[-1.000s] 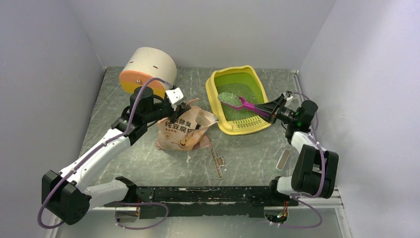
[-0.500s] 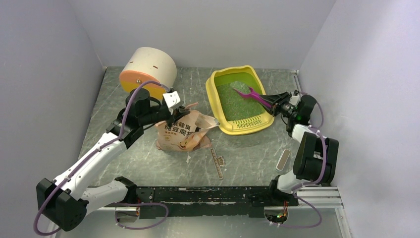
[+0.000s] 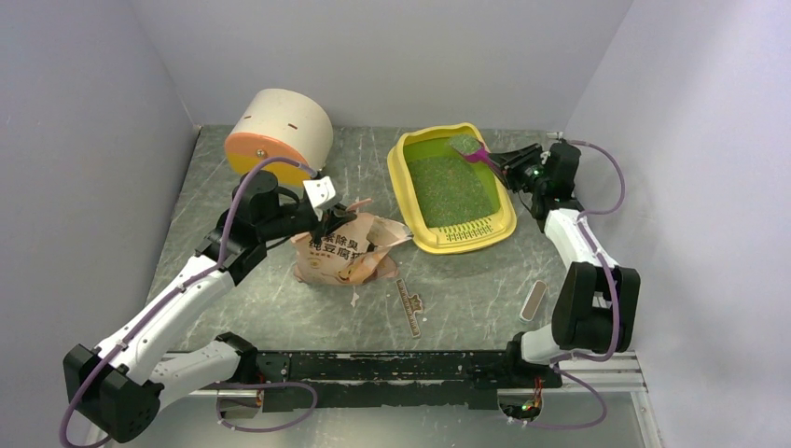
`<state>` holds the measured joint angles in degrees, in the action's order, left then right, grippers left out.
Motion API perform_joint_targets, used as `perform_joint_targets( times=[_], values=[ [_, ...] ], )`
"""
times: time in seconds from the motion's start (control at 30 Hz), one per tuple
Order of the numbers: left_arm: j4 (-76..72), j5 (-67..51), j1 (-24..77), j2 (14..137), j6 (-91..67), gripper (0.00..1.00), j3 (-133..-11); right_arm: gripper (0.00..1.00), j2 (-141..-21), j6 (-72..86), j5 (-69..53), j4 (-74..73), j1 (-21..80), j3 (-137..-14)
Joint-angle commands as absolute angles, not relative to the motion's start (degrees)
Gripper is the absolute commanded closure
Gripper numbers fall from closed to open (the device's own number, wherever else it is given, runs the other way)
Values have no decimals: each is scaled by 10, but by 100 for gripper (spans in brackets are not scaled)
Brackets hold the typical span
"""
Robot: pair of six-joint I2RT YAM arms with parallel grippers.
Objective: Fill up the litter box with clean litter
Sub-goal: Pour the cat litter into the litter box.
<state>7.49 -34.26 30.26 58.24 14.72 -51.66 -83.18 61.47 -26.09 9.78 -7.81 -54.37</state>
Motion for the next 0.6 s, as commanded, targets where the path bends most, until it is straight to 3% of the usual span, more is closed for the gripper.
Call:
perform_joint_targets(
  times=[0.0, 0.57],
  values=[
    [80, -362, 307, 567, 149, 95, -530, 100, -840, 573, -176, 58, -53, -579],
    [80, -366, 307, 563, 148, 95, -525, 100, -718, 558, -123, 17, -57, -485]
  ],
)
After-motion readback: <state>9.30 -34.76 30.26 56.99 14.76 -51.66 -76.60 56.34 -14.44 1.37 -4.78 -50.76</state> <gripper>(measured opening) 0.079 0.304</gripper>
